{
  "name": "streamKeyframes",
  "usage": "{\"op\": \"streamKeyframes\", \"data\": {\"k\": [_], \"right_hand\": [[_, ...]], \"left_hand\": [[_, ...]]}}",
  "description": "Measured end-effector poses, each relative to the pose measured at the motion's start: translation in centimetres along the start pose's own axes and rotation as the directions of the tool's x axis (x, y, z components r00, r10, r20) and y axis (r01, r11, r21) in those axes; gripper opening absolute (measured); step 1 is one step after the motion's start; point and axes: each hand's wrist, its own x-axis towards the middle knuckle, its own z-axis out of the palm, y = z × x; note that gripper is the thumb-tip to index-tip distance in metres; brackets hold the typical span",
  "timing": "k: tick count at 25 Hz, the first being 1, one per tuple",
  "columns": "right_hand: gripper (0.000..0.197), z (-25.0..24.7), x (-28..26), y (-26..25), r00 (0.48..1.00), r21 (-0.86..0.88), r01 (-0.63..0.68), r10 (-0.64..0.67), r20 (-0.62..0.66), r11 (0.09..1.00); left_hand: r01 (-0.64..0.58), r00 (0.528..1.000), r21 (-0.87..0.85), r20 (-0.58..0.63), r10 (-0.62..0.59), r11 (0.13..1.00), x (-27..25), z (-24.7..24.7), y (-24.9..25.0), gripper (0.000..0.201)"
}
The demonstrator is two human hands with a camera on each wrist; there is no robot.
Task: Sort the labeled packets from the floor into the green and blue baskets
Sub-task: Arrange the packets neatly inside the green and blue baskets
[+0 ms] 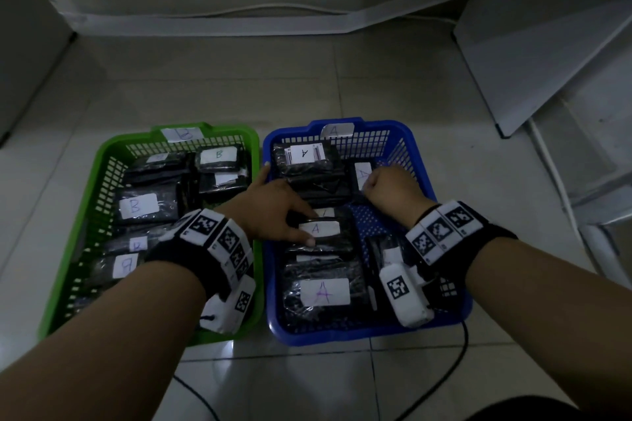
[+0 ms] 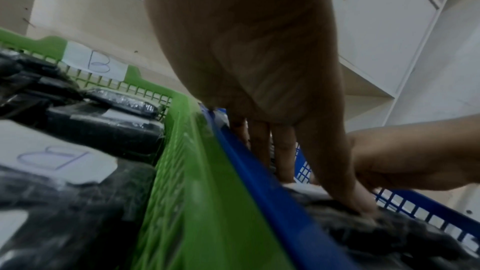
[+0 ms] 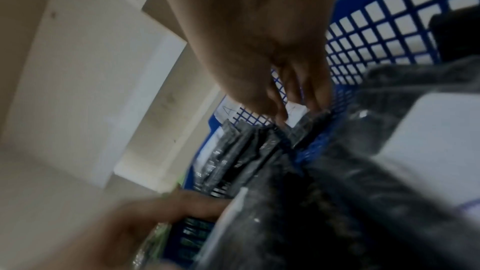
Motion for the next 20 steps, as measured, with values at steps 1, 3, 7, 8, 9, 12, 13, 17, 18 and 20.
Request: {"op": "streamKeyframes", "data": {"k": [1, 3, 7, 8, 9, 12, 13, 17, 18, 20], "right_hand": [[0.032, -0.1, -0.7, -0.4, 0.990, 0.099, -0.002, -0.012, 0.140, 0.995], [0.040, 0.1, -1.9, -1.1, 0.923, 0.281, -0.093, -0.022, 0.383, 0.955], [0.040, 0.1, -2.7, -1.2, 0.968, 0.430, -0.067, -0.045, 0.246, 0.900], [0.040, -0.1, -2.7, -1.0, 0.975, 0.418, -0.015, -0.080, 0.208, 0.908], [0.041, -0.3, -2.8, -1.0, 0.968, 0.384, 0.040, -0.131, 0.212, 0.923], [0.048, -0.2, -3.5, -1.4, 0.921, 0.198, 0.204, -0.257, 0.293, 0.959], [0.048, -0.1, -4.1, -1.5, 0.936, 0.150, 0.241, -0.271, 0.225, 0.959], [0.026, -1.0, -6.8, -2.3, 0.922, 0.184, 0.329, -0.357, 0.148, 0.926], [0.027, -1.1, -7.5, -2.6, 0.894, 0.169, 0.330, -0.365, 0.258, 0.929], [0.039, -0.4, -8.7, -3.1, 0.833, 0.064, 0.380, -0.372, 0.410, 0.923]], "left_hand": [[0.007, 1.000, -0.022, 0.022, -0.006, 1.000, 0.0, 0.1, 0.2, 0.066], [0.008, 1.000, -0.023, 0.028, -0.007, 1.000, -0.2, 0.2, 0.5, 0.068], [0.027, 1.000, -0.043, 0.003, -0.027, 0.999, -0.3, 0.3, 1.0, 0.069], [0.033, 0.999, -0.048, -0.008, -0.034, 0.998, -0.3, 0.3, 1.0, 0.069], [0.038, 0.999, -0.047, -0.020, -0.039, 0.998, -0.4, 0.4, 1.0, 0.069], [0.042, 0.998, -0.048, -0.038, -0.044, 0.998, -0.6, 0.4, 0.9, 0.069], [0.047, 0.998, -0.066, -0.033, -0.049, 0.997, -0.7, 0.5, 0.9, 0.068], [0.068, 0.996, -0.097, -0.043, -0.072, 0.993, -1.3, 0.6, 1.1, 0.061], [0.073, 0.996, -0.098, -0.044, -0.078, 0.992, -1.4, 0.6, 1.2, 0.060], [0.090, 0.995, -0.122, -0.042, -0.096, 0.988, -1.6, 0.8, 1.5, 0.059]]}}
